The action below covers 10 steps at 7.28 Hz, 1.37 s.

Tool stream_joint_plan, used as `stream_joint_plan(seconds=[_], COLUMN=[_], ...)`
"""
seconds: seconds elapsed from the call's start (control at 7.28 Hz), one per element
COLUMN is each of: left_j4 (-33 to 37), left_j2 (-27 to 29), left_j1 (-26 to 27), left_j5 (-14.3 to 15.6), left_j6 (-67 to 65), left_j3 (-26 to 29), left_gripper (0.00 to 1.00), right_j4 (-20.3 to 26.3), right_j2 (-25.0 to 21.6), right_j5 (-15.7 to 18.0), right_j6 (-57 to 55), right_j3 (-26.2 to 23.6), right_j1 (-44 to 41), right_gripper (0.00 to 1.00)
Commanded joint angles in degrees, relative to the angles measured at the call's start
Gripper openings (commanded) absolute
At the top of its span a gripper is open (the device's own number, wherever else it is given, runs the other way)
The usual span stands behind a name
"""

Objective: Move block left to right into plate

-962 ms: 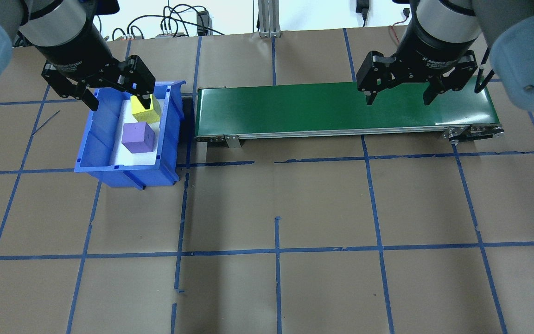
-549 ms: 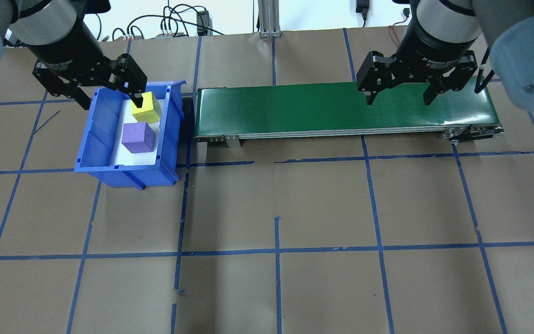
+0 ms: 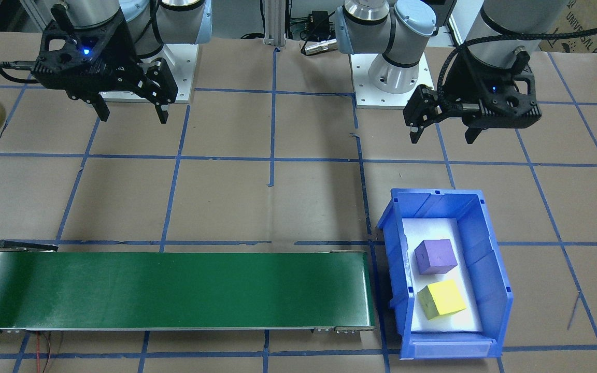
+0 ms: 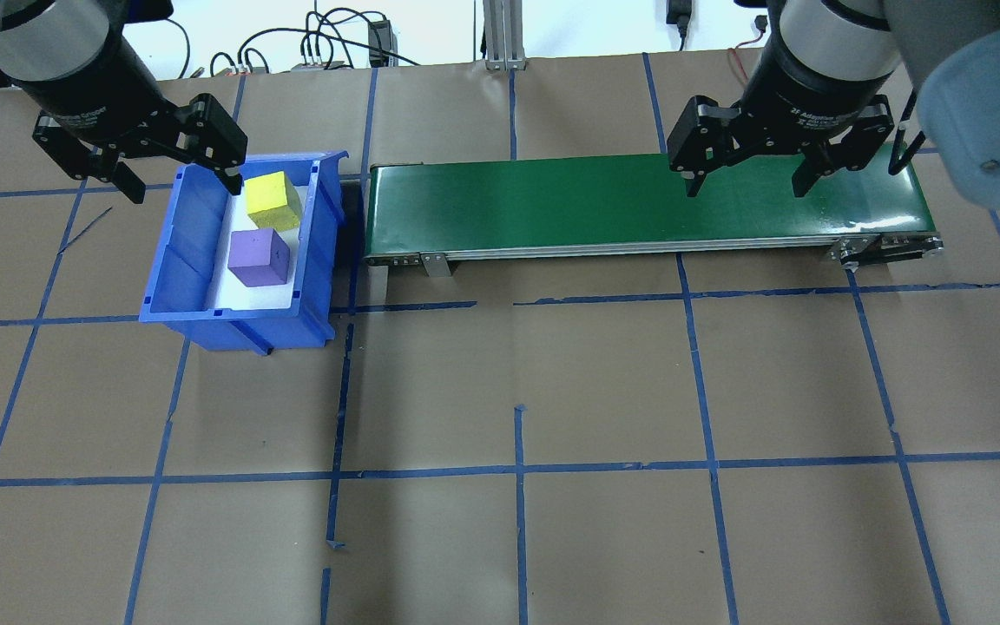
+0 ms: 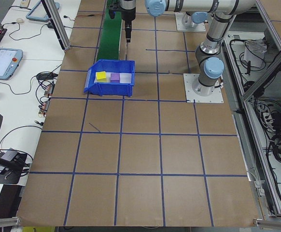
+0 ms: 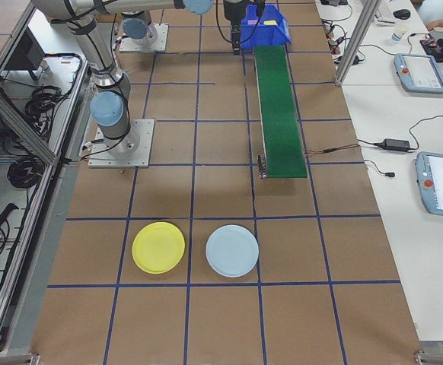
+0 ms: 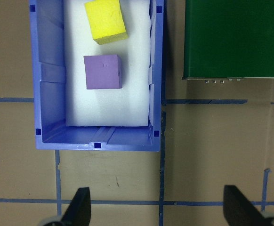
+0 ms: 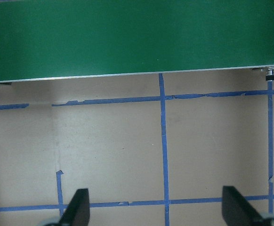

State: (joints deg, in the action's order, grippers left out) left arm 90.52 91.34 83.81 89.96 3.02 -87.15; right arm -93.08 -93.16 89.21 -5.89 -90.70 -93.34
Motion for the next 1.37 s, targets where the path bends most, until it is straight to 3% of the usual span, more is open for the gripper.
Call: stream_joint_plan(seconds=[0.0, 0.55, 1.24], left_j4=[-3.4, -19.9, -22.4], left_j2=[3.0, 15.1, 20.6], left_j1=[-1.9, -3.1, -5.1], left_j5=[0.0, 0.0, 0.0], left_j6=[0.1, -0.1, -0.6], left_j3=[-1.2, -4.1, -7.6], left_gripper=[1.00, 1.00, 1.00], right_j4=[0.0, -0.1, -0.1], right_j2=[0.0, 0.0, 0.0], right_j5=[0.0, -0.1, -0.1], right_j6=[0.0, 0.0, 0.0], right_j3=[0.0, 0.0, 0.0], right_j1=[0.0, 0.0, 0.0], right_gripper=[1.00, 1.00, 1.00])
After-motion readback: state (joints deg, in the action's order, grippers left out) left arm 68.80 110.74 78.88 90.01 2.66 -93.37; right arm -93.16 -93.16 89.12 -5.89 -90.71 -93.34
